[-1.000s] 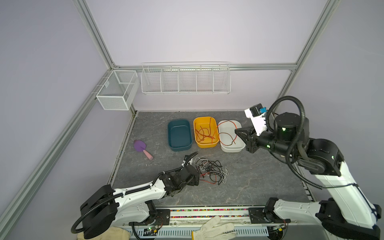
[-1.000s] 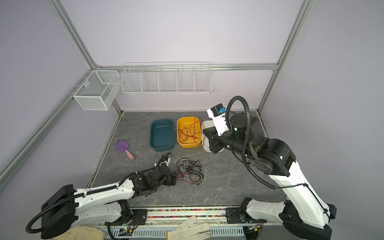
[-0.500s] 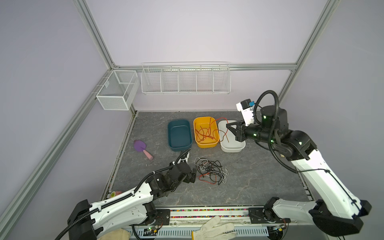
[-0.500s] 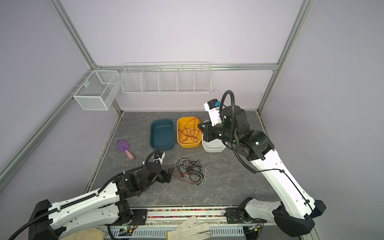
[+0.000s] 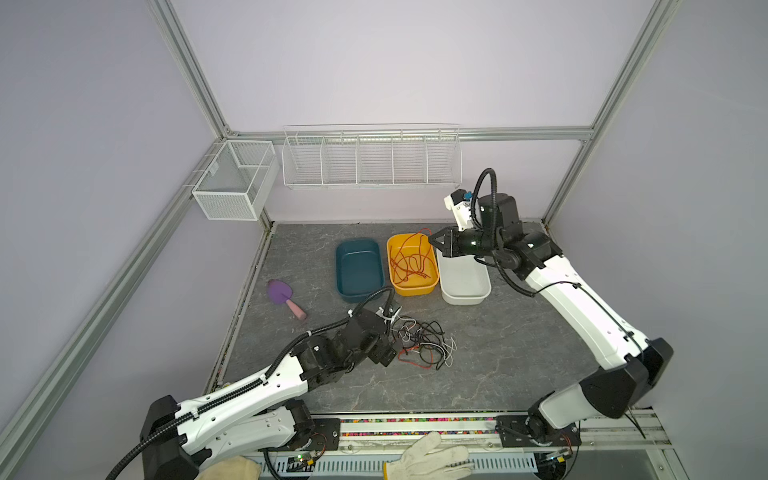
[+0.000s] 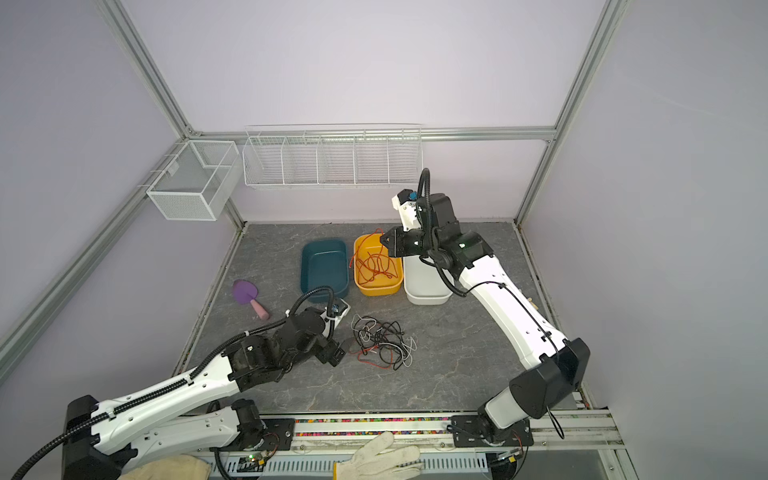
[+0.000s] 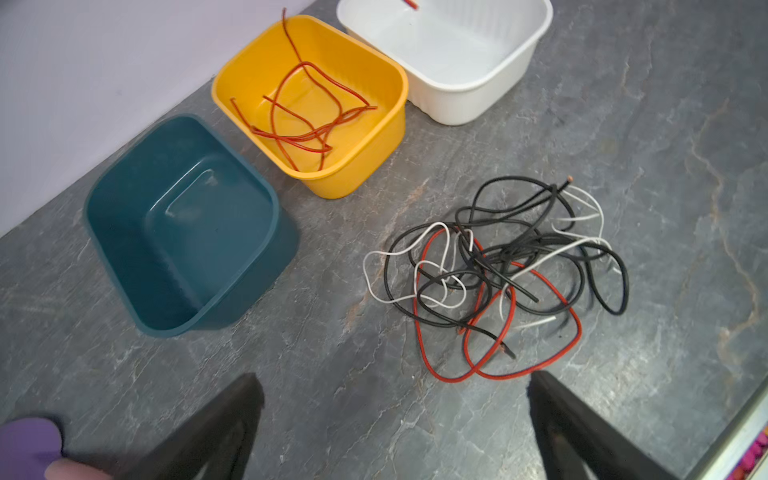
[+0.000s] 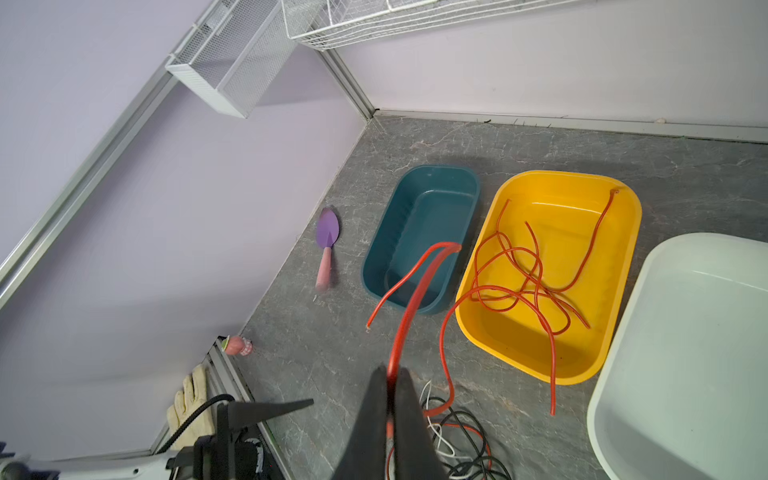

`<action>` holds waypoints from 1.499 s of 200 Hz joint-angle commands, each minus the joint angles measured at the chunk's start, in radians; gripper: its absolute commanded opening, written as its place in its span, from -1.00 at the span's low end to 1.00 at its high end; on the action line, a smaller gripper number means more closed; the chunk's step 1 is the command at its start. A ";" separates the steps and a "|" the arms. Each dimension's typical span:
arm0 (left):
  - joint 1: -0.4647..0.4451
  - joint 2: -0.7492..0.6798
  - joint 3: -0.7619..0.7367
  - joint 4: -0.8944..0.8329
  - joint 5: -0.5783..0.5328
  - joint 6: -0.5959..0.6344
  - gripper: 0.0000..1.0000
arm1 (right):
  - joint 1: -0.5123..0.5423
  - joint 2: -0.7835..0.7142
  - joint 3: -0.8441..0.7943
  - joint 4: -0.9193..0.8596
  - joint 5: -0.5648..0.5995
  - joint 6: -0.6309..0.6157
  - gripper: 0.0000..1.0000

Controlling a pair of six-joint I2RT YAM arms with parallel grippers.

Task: Untangle the cables
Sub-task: 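Carry the red wire over the yellow tub with the right gripper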

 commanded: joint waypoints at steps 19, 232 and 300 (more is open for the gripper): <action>0.004 0.020 -0.065 0.047 0.131 0.177 0.99 | -0.018 0.122 0.043 0.032 -0.046 0.037 -0.86; 0.003 -0.219 -0.247 0.238 0.027 0.290 0.99 | -0.074 0.375 0.071 0.128 0.038 0.045 -0.86; 0.003 -0.210 -0.250 0.238 0.036 0.295 0.99 | -0.074 0.500 0.131 0.071 0.076 0.066 -0.86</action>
